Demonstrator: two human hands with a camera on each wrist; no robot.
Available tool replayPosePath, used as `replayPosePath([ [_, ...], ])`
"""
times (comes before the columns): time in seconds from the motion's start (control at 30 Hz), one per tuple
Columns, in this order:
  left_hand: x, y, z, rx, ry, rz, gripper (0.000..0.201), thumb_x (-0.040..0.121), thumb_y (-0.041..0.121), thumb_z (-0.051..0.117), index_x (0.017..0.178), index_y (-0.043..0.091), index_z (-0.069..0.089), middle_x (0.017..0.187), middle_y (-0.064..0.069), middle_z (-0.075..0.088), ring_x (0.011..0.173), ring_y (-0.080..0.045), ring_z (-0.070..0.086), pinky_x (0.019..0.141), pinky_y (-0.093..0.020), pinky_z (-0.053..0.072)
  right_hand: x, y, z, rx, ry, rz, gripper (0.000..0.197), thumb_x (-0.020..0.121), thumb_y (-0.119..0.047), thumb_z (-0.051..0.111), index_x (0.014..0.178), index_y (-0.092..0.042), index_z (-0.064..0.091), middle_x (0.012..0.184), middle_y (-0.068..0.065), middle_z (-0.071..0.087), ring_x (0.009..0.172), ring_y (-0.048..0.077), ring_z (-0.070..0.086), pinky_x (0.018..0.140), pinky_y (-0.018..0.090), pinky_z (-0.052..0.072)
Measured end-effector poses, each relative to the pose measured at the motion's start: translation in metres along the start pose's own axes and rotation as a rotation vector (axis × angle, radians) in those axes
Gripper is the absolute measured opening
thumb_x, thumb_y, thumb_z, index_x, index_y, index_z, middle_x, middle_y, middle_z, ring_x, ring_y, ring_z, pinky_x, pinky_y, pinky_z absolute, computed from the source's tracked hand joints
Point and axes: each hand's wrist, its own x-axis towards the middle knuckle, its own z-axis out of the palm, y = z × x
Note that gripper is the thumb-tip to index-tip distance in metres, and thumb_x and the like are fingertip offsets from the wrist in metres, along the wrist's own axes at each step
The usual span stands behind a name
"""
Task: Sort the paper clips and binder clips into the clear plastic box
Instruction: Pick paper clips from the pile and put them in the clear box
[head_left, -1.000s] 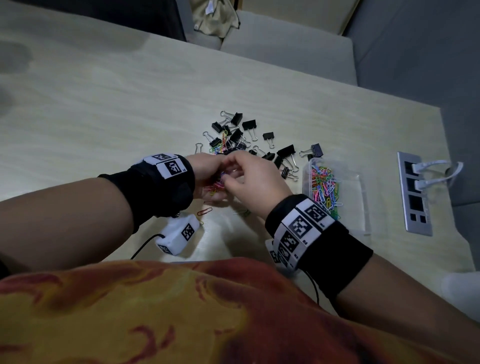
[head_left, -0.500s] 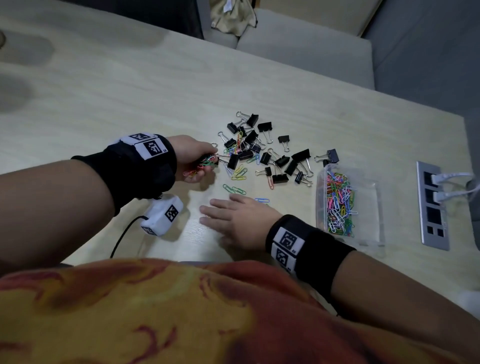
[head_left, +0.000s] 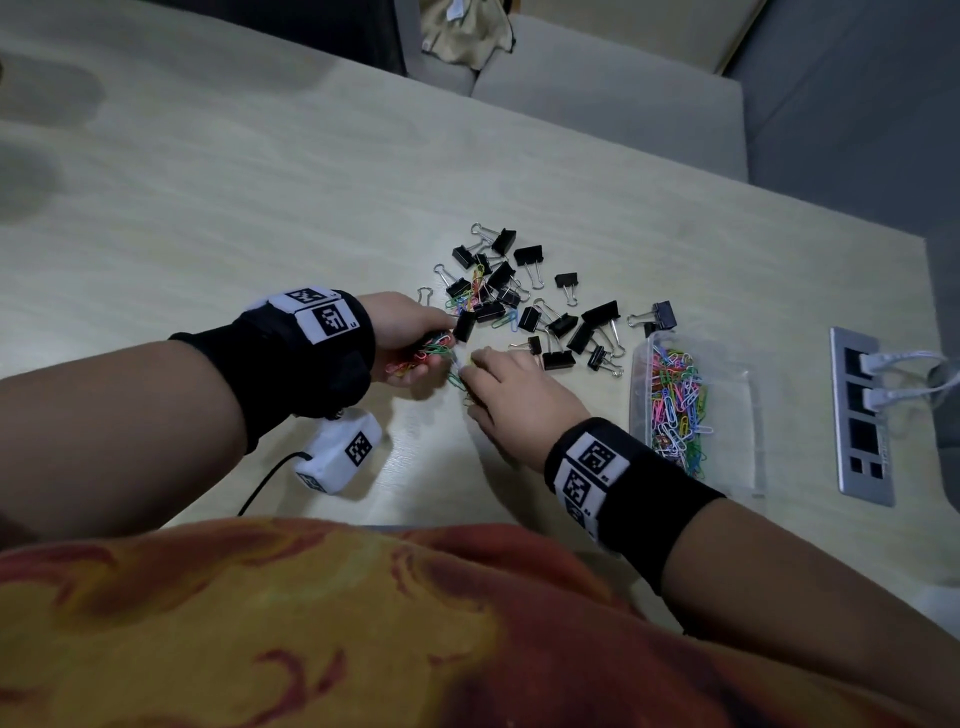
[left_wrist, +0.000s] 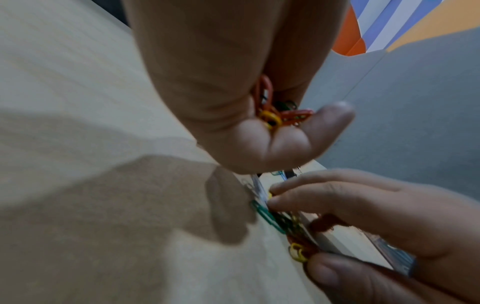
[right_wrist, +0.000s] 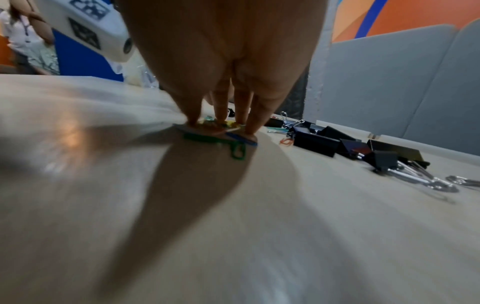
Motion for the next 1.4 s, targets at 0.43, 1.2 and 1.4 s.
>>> replayPosePath([
  [0.43, 0.001, -0.003, 0.018, 0.045, 0.046, -0.010, 0.032, 0.097, 0.036, 0.047, 0.072, 0.018, 0.052, 0.042, 0.001, 0.053, 0.031, -0.008, 0.044, 0.035, -0.011, 0.040, -0.016, 0.005, -0.004, 0.233, 0.092, 0.239, 0.022, 0.091, -0.008, 0.051, 0.109, -0.013, 0.062, 0.109, 0.008, 0.058, 0.100, 0.028, 0.056, 0.080, 0.032, 0.044],
  [1.2, 0.010, 0.083, 0.213, 0.081, -0.122, 0.207, 0.040, 0.099, 0.043, 0.038, 0.109, 0.005, 0.045, 0.087, -0.008, 0.051, 0.075, -0.022, 0.056, 0.071, -0.038, 0.051, -0.142, 0.097, -0.024, 0.616, 0.297, 0.941, 0.032, 0.093, -0.024, 0.051, 0.123, -0.017, 0.062, 0.117, 0.006, 0.066, 0.110, 0.025, 0.059, 0.093, 0.030, 0.045],
  [1.4, 0.009, 0.091, 0.206, 0.143, -0.115, 0.237, 0.051, 0.098, 0.043, 0.038, 0.126, 0.001, 0.048, 0.109, -0.014, 0.047, 0.078, -0.025, 0.055, 0.081, -0.040, 0.047, -0.141, 0.099, -0.029, 0.515, 0.381, 0.789, 0.035, 0.093, -0.017, 0.049, 0.128, -0.016, 0.055, 0.127, 0.010, 0.051, 0.113, 0.026, 0.053, 0.097, 0.031, 0.040],
])
